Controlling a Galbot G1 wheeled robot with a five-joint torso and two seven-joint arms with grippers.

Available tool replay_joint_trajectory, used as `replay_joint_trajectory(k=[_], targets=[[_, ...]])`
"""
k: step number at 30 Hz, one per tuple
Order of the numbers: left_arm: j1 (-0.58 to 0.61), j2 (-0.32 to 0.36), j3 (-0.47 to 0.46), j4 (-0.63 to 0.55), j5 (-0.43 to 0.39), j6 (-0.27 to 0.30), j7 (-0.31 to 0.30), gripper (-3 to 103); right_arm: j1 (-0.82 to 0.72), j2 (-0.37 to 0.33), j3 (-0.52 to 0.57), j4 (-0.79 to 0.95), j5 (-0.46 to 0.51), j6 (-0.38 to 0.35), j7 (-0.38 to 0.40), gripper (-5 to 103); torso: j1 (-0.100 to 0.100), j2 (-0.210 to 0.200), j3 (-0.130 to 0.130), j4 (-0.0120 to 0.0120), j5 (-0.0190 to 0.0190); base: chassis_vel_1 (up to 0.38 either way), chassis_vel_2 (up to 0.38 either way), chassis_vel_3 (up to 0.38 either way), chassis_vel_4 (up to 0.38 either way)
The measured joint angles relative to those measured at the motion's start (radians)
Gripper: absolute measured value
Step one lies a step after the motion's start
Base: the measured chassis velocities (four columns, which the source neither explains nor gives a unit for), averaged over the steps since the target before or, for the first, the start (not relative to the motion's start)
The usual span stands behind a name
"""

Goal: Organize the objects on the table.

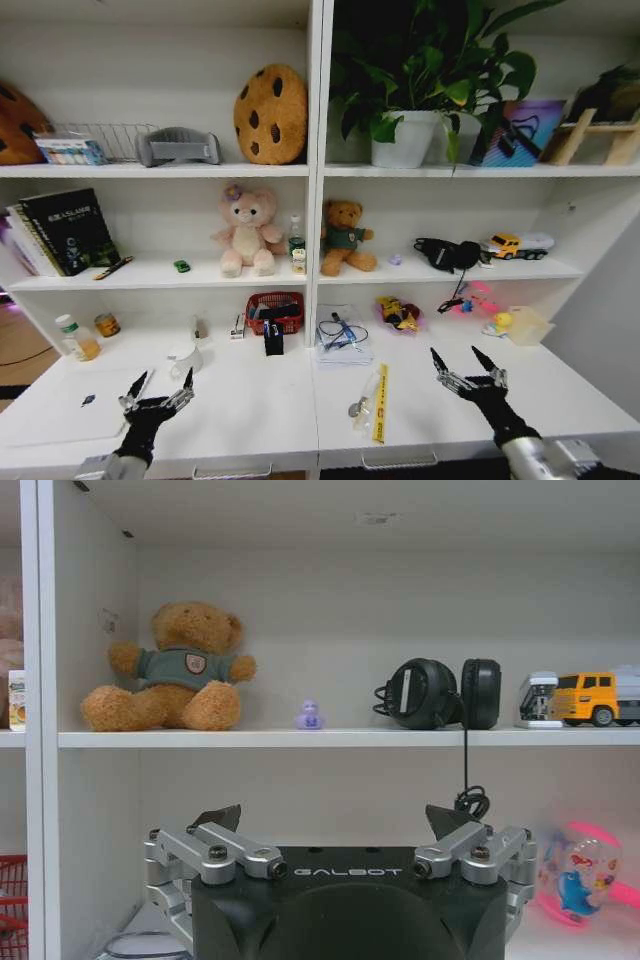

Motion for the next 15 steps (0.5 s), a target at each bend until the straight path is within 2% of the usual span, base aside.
replay_joint_trajectory(k=[15], targets=[[0.000, 0.000, 0.000, 0.000, 0.000, 0.000, 0.000, 100, 0.000, 0.000, 0.000, 0.000, 0.000, 0.000, 0.000, 100, 0.000, 0.000, 0.000, 0.0004, 0.0002, -0.001, -0.002, -0.010, -0.007]])
